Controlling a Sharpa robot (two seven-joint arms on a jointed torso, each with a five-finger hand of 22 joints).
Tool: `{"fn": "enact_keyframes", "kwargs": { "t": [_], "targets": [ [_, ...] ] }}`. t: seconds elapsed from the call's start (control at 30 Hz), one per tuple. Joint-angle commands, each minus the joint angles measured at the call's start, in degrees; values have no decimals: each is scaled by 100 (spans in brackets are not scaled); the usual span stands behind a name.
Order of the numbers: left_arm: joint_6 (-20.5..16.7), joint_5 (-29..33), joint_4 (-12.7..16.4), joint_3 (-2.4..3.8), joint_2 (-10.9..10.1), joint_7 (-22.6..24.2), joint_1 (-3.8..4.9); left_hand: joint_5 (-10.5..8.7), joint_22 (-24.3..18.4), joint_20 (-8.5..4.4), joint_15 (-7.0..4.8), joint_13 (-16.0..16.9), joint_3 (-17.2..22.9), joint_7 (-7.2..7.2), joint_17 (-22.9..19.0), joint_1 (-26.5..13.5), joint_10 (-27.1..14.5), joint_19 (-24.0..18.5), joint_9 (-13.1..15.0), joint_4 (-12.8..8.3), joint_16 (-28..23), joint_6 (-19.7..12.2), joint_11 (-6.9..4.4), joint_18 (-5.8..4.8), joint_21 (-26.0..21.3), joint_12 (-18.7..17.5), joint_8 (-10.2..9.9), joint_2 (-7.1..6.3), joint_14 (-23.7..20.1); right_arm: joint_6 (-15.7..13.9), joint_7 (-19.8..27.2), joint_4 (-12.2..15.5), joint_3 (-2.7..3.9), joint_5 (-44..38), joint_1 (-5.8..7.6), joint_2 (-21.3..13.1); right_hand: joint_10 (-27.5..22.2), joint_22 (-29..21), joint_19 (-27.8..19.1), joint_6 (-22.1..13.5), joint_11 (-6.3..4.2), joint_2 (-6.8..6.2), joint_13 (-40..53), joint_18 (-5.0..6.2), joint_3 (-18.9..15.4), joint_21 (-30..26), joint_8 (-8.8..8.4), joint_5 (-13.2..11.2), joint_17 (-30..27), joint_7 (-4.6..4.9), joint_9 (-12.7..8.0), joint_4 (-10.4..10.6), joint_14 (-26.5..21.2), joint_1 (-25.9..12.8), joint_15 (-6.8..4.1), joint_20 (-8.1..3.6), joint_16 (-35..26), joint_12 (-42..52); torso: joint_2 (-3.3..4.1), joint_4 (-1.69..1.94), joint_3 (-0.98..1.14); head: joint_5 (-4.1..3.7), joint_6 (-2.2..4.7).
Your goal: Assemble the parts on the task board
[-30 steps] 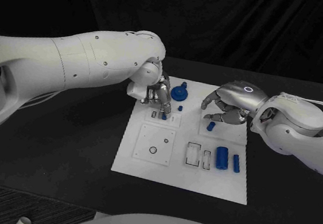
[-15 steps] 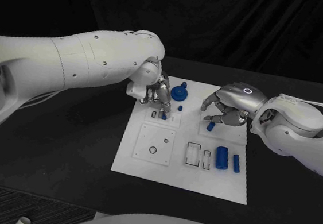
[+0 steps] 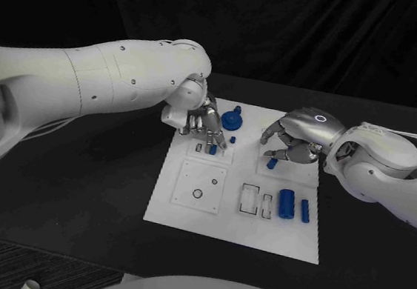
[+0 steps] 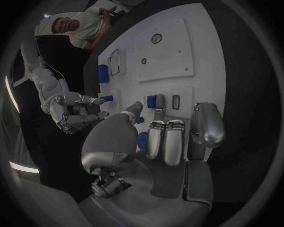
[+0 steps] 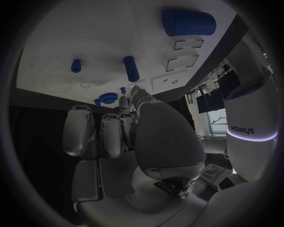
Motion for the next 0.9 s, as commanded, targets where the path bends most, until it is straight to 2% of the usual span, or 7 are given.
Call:
{"fn": "enact_keyframes", "kwargs": {
  "t": [0.03, 0.13, 0.3, 0.47, 0.5, 0.67, 0.9],
  "targets": [
    [-10, -15, 66, -24, -27, -309, -46, -42, 857, 30, 27, 1394, -143, 3, 1362, -128, 512, 6, 14, 78, -30, -44, 27, 16, -36, -31, -41, -18, 545, 37, -73, 8, 3, -14, -17, -16, -53, 956, -43, 16, 5, -5, -9, 87, 15, -35, -32, 18, 108, 34, -5, 14, 116, 67, 52, -6, -32, -19, -1, 1, 4, -11, 0],
    [-94, -15, 144, -23, -79, -257, -43, -46, 863, 26, 22, 1387, -312, -1, 1357, -240, 506, 17, 30, 216, -38, -53, 26, 12, -25, -47, -75, -47, 543, 36, -71, 11, 3, -14, -21, -28, -60, 949, -52, 18, 5, -7, -19, 91, 15, -54, -31, 18, 97, 34, -5, 13, 111, 70, 53, -5, -41, -27, 1, 0, 5, -14, 0],
    [-155, -15, 299, -22, -187, -278, 4, -45, 883, 19, 14, 1412, -366, -12, 1375, -202, 526, 48, 50, 244, -14, -29, 18, 1, 46, 4, -75, -30, 552, 42, -71, 16, 3, -14, -25, -57, -74, 938, -68, 22, 6, -9, -41, 98, 14, -90, -31, 19, 65, 35, -5, 15, 98, 73, 54, -4, -67, -44, 0, -1, -2, -6, 0],
    [-191, -15, 557, -22, -395, -275, 104, -44, 901, -4, -16, 1426, -438, -55, 1389, -127, 538, 91, 116, 293, 5, 115, -17, -8, 108, 32, -6, 36, 561, 36, -77, 35, 3, -14, -27, -96, -83, 927, -86, 25, 7, -11, -56, 105, 12, -128, -31, 19, 36, 35, -5, 18, 86, 73, 55, -3, -91, -57, -3, 4, -4, -19, 0],
    [-199, -15, 628, -22, -447, -249, 132, -39, 902, -11, -23, 1420, -434, -72, 1391, -108, 534, 98, 141, 320, 8, 173, -29, -8, 107, 20, 26, 106, 562, 34, -77, 40, 3, -14, -27, -105, -90, 922, -92, 27, 7, -12, -67, 108, 10, -143, -32, 18, 18, 35, -5, 22, 78, 72, 55, -2, -106, -67, -3, 6, -3, -19, 0],
    [-411, -15, 1166, -21, -825, -22, 359, 7, 927, -53, -76, 1438, -393, -161, 1428, 158, 549, 144, 283, 289, 56, 422, -98, -19, 179, 56, 200, 313, 577, 7, -76, 67, 3, -14, -27, -159, -98, 916, -100, 28, 8, -14, -80, 111, 7, -160, -33, 17, 2, 35, -5, 26, 71, 69, 56, -2, -120, -77, 0, 8, -2, -3, 0],
    [-572, -15, 1656, -20, -1269, 54, 801, 46, 954, -65, -88, 1462, -396, -177, 1499, 233, 567, 174, 317, 269, 155, 456, -111, -37, 273, 106, 231, 324, 602, -30, -73, 99, 3, -14, -26, -222, -111, 906, -113, 29, 9, -20, -102, 116, -3, -194, -37, 10, -26, 36, -6, 44, 59, 55, 57, 0, -146, -97, 5, 6, 6, 58, 0]
  ]
}}
